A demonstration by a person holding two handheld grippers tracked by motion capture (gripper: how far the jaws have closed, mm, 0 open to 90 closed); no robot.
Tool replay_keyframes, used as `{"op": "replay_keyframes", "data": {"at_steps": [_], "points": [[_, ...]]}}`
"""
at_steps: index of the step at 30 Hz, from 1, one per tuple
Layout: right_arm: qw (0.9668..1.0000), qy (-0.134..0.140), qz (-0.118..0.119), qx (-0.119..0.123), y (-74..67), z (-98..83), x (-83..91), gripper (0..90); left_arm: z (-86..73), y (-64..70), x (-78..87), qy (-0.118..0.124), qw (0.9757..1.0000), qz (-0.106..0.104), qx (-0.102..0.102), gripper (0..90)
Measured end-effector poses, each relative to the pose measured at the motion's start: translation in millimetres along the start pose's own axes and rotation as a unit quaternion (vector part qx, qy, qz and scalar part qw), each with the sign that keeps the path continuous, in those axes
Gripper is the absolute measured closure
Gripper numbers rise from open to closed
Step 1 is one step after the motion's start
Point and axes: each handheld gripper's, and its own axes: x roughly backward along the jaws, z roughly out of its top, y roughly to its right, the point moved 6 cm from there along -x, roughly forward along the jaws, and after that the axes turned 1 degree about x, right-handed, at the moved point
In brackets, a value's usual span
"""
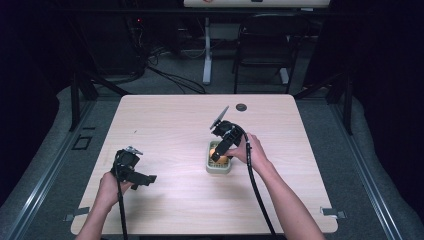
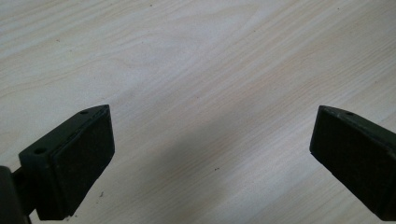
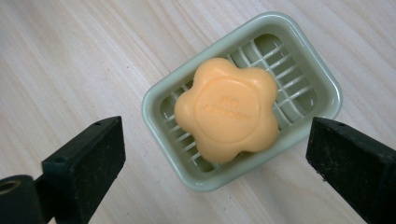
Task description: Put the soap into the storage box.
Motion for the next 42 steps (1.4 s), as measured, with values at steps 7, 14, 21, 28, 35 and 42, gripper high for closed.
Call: {"op": "replay_keyframes", "data": {"at_steps": [7, 14, 21, 28, 35, 42], "points": [[0.9998, 0.018, -0.010, 0.004, -4.5, -15.1, 22.8, 2.9, 0.0, 0.0, 0.1, 0.000, 1.0000, 0.000, 0.000, 0.0], [0.9995, 0.025, -0.018, 0.004, -8.0, -39.5, 38.2, 2.8, -0.1, 0.1, 0.1, 0.000, 1.0000, 0.000, 0.001, 0.0], [0.9988, 0.036, -0.031, -0.009, -7.3, -69.0, 51.7, 2.6, -0.2, 0.6, 0.1, -0.001, 1.0000, 0.001, -0.001, 0.0], [0.9983, 0.039, -0.036, -0.024, -3.0, -99.4, 58.0, 2.6, -0.2, 0.8, 0.1, -0.001, 1.0000, 0.002, -0.003, 0.0], [0.9971, 0.040, -0.036, -0.053, 4.2, -132.5, 54.4, 2.8, -0.4, 0.9, 0.0, -0.001, 1.0000, 0.002, -0.001, 0.0], [0.9953, 0.036, -0.037, -0.081, 11.8, -166.0, 45.8, 3.1, -0.3, 1.0, -0.2, -0.002, 1.0000, 0.003, -0.003, 0.0]]}}
